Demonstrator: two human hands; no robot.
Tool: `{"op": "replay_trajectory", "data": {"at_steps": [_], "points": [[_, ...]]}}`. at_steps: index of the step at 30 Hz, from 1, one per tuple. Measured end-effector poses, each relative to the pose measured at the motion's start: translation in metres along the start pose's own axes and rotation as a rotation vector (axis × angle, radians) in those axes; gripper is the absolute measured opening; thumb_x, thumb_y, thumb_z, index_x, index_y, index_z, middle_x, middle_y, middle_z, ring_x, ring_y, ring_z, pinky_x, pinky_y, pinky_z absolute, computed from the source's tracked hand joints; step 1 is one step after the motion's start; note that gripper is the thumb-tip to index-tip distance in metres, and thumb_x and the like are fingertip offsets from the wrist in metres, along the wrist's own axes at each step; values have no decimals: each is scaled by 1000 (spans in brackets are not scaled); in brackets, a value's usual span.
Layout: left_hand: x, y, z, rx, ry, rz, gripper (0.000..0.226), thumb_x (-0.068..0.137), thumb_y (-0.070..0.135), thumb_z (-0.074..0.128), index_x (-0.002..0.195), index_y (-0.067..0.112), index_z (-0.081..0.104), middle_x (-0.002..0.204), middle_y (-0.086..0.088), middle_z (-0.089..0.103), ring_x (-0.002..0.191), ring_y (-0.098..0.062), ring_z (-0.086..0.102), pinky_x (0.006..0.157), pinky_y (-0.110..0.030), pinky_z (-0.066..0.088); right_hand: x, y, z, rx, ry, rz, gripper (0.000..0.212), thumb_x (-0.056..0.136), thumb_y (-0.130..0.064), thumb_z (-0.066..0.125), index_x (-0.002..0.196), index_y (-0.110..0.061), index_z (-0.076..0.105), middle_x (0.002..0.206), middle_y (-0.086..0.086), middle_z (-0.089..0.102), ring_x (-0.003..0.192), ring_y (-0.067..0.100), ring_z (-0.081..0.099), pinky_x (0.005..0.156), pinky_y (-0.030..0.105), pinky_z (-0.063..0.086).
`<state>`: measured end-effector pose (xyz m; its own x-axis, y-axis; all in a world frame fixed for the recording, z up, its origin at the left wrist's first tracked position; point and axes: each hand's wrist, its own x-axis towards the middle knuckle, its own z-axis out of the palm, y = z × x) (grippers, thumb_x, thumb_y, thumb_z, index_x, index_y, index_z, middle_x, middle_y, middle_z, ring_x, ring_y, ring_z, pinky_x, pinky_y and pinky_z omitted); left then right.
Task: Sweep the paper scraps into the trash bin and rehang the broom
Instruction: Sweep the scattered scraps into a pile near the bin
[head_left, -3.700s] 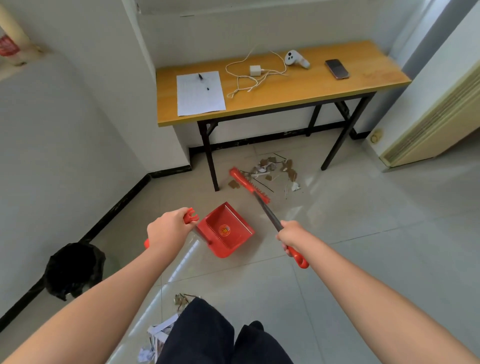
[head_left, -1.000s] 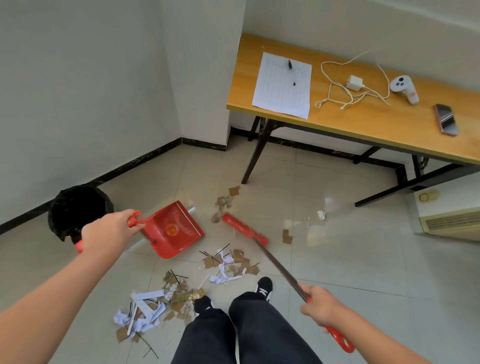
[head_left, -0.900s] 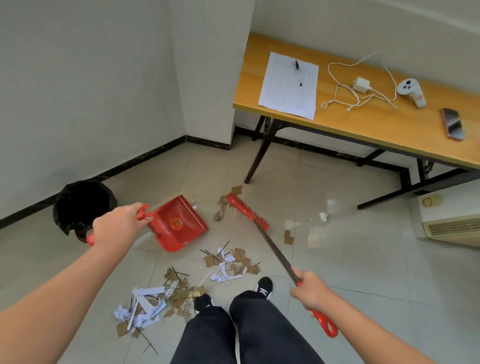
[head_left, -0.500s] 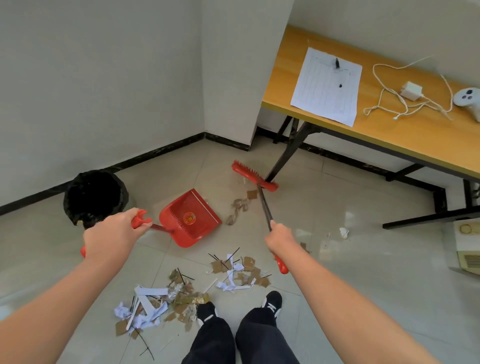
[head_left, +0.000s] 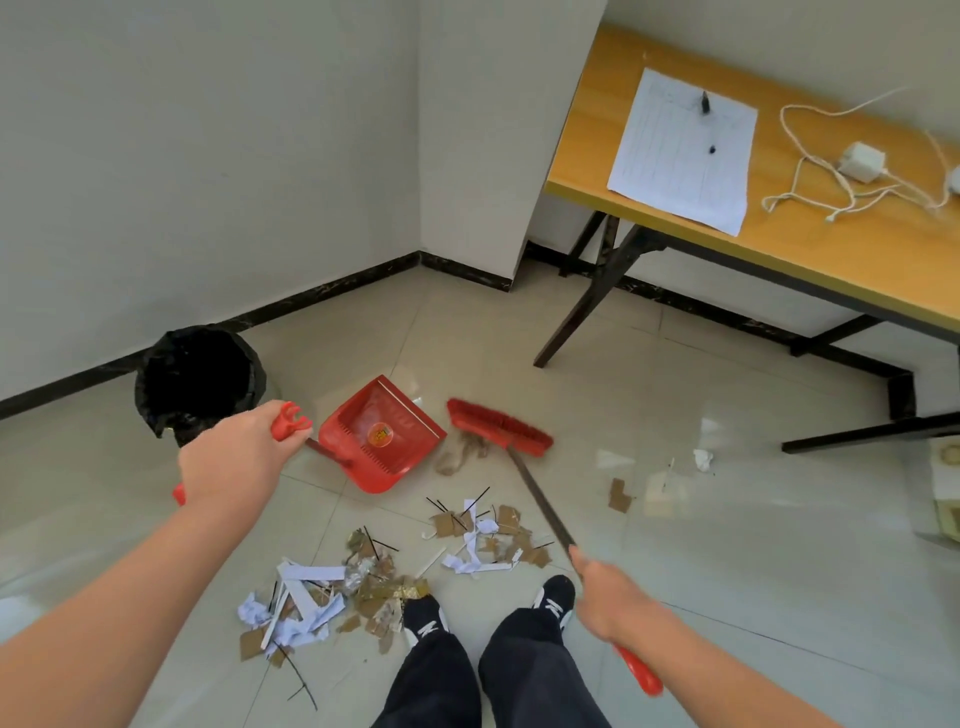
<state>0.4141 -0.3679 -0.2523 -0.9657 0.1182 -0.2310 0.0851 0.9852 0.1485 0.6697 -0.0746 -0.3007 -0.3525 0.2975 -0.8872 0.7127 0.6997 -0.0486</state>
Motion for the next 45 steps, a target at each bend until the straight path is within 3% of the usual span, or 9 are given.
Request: {"op": "replay_trajectory", "data": {"at_steps": [5,7,10,14,29,33,38,42,45], "points": [[-1,10,4,29,-15,25,28,89,49,64,96,23,69,90,-9,74,87,-35,70,65,-32,44,-69,27,11,-10,-171,6,73,86,-9,42,153,-28,20,141,6,48,127,21,50,101,24,40],[1,7,2,36,-33,19,28,90,49,62,98,23,69,91,-7,74,88,-33,70,64,-31,42,-83,32,-2,45,-186,23,71,85,-13,46,151,-31,28,123,1,58,99,8,64,82,14,47],[3,6,-4,36,-49,18,30,92,49,61,107,25,69,100,-6,74,96,-31,70,66,-29,40,-104,36,-28,173,-158,11,66,84,-13,52,146,-33,38,72,-14,52,37,-7,50,44,5,35],[3,8,-8,44,-54,43,33,93,48,60,115,25,68,105,-6,74,101,-29,69,67,-30,41,-122,18,-44,252,-68,-27,67,84,-8,47,144,-36,41,65,-12,47,30,-1,45,40,8,35],[39,-19,29,113,169,151,32,63,45,88,62,22,65,43,-1,58,35,-24,58,39,-16,28,121,-148,-173,281,226,-32,74,86,-1,37,151,-34,24,76,13,60,42,21,48,44,26,45],[27,-19,32,85,157,167,34,70,44,82,60,21,58,41,0,51,31,-22,52,43,-12,16,154,-172,-179,42,254,-52,75,82,11,37,148,-23,31,110,21,61,57,26,54,45,27,45],[27,8,36,60,152,197,41,56,34,94,56,18,57,41,7,32,28,-21,44,46,-9,8,163,-162,-144,-133,242,-77,55,85,0,39,139,-11,40,128,16,55,109,32,59,87,34,50],[23,-16,20,60,56,87,27,85,53,67,88,26,67,69,1,69,69,-25,71,48,-26,36,108,-107,-95,-176,171,-81,66,86,-2,36,149,-19,27,127,14,58,114,29,59,89,32,48],[12,-44,17,46,98,74,27,76,53,78,76,28,66,56,2,65,51,-24,67,42,-25,40,51,-54,-52,-161,60,-67,75,87,0,37,154,-26,15,125,7,59,109,21,61,90,25,47]]}}
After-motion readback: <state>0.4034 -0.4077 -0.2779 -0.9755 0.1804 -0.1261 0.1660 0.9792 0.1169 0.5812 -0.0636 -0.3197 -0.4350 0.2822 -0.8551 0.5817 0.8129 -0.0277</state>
